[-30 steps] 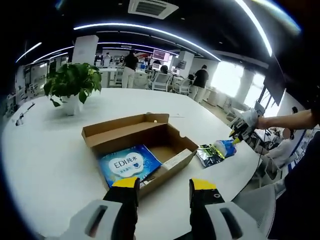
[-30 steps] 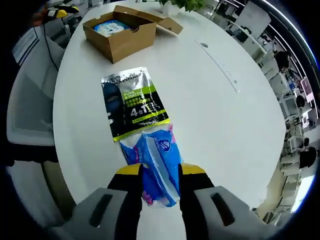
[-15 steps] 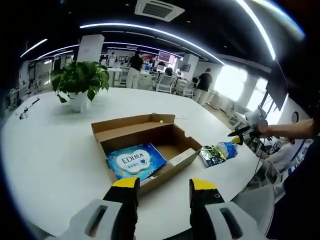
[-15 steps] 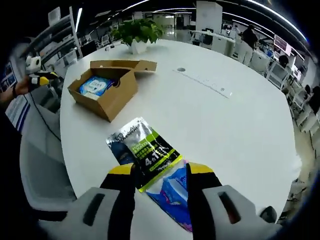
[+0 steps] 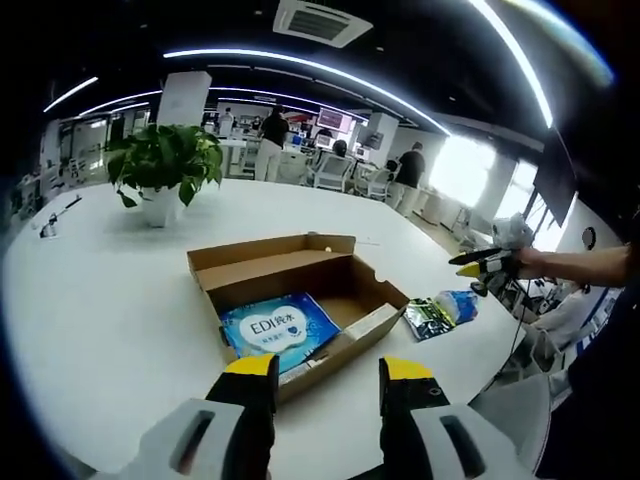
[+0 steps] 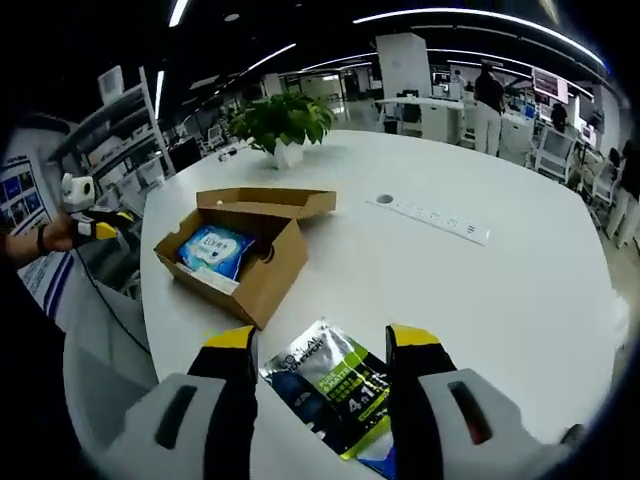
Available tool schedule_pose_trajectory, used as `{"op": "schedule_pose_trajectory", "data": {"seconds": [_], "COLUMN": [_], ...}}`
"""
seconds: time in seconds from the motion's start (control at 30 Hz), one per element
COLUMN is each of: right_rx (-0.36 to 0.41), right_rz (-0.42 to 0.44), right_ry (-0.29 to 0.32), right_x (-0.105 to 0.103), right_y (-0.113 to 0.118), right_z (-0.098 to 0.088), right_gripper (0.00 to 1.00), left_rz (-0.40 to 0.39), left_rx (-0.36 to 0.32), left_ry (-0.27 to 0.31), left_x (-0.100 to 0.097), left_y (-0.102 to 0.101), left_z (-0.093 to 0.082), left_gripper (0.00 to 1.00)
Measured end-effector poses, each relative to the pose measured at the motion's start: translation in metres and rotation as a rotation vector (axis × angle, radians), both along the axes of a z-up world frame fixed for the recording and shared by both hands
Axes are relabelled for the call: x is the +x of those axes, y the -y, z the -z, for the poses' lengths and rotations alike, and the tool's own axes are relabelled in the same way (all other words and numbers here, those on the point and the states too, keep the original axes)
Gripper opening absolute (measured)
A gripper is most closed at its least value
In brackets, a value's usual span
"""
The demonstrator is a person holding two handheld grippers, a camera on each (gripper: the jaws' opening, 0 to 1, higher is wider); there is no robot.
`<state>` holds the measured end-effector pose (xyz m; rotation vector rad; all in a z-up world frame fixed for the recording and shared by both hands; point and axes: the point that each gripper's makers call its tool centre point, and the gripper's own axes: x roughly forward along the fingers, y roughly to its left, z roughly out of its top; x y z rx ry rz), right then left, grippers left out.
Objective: Operate the shoe box by opening the lid, removing the specified soft item, and placing it in the target area until the item is outside and the box remains undamaged.
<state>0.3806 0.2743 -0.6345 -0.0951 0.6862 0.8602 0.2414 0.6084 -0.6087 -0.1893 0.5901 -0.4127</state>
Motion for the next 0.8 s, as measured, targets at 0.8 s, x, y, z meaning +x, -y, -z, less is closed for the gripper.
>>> {"op": "schedule_pose_trajectory", "data": {"seconds": [0.8], "right_rx": [0.055], "right_rz": [-0.107], "right_ry": [-0.020], "right_x": [-0.003], "right_y": [-0.068], "right_z": [0.000], "right_gripper": [0.48], "left_rz": [-0.002], "left_rx": [-0.010], "left_ry": [0.006], "left_x": [0.011], "left_y": [-0.006], "left_z": [0.001], "left_gripper": [0.41]}}
